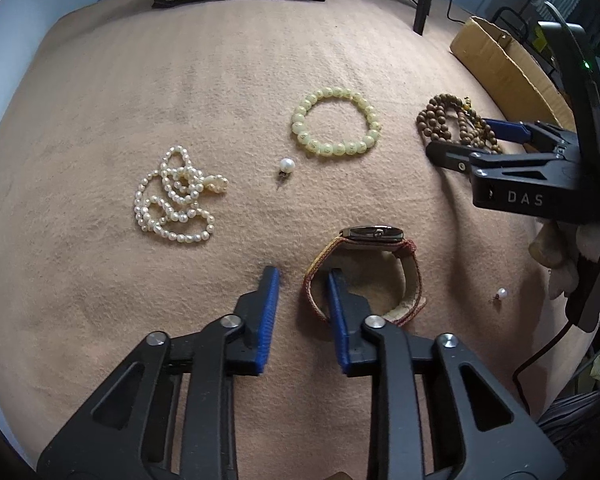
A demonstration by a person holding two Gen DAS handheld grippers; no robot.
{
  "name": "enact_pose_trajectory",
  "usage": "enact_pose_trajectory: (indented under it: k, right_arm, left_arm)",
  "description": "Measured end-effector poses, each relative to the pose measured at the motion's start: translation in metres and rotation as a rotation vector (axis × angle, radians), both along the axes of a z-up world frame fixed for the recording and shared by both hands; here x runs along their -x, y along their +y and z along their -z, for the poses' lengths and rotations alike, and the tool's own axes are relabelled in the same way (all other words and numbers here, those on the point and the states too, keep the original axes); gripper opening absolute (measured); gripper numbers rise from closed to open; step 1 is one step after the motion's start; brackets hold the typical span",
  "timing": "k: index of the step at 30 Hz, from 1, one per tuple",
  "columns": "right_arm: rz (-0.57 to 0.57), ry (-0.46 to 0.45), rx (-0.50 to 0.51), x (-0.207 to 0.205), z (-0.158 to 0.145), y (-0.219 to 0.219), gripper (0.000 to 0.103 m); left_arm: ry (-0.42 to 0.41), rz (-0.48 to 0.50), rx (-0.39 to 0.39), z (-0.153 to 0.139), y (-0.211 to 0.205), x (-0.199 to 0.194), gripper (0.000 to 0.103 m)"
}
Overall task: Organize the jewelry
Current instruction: 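Close the left tool on the watch strap while the right tool grasps the mala, then lift the watch and mala, carry them into the box and open both tools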
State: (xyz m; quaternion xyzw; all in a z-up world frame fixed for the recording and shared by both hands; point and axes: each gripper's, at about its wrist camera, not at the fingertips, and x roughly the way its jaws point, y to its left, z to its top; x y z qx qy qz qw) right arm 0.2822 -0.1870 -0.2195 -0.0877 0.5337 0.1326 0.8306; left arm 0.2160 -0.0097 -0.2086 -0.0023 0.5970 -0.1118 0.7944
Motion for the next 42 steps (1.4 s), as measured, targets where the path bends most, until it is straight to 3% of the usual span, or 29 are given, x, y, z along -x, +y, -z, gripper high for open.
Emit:
enact_pose_trajectory:
  k: [2, 6, 10, 13, 18, 20, 42]
  right_arm:
    - [-0.014, -0.002, -0.005, 0.001, -0.001, 0.002, 0.081]
    - [-0.042, 0.000, -0.019, 0.007, -0.006, 0.005, 0.059]
    - [-0.058, -0.001, -0.044, 0.009, -0.009, 0.008, 0.028]
    - [-0.062, -0.001, -0.052, 0.009, -0.009, 0.008, 0.018]
    - [-0.054, -0.007, -0.059, 0.009, -0.010, 0.008, 0.017]
    - [-0.053, -0.012, -0.057, 0.009, -0.011, 0.007, 0.011]
    - [-0.044, -0.111, -0.126, 0.029, -0.061, -0.004, 0.011]
  left_arm:
    - [-0.001, 0.001, -0.002, -0.001, 0.002, 0.000, 0.018]
    - [0.004, 0.010, -0.005, -0.002, 0.001, 0.000, 0.007]
    - [0.000, 0.011, -0.015, -0.003, 0.001, 0.001, 0.006]
    - [-0.005, 0.010, -0.021, -0.002, -0.004, -0.002, 0.005]
    - [-0.016, 0.013, -0.032, -0.005, -0.004, -0.002, 0.005]
    - [-0.019, 0.013, -0.036, -0.006, -0.004, -0.001, 0.005]
    - [-0.118, 0.018, -0.047, -0.037, -0.014, 0.006, 0.005]
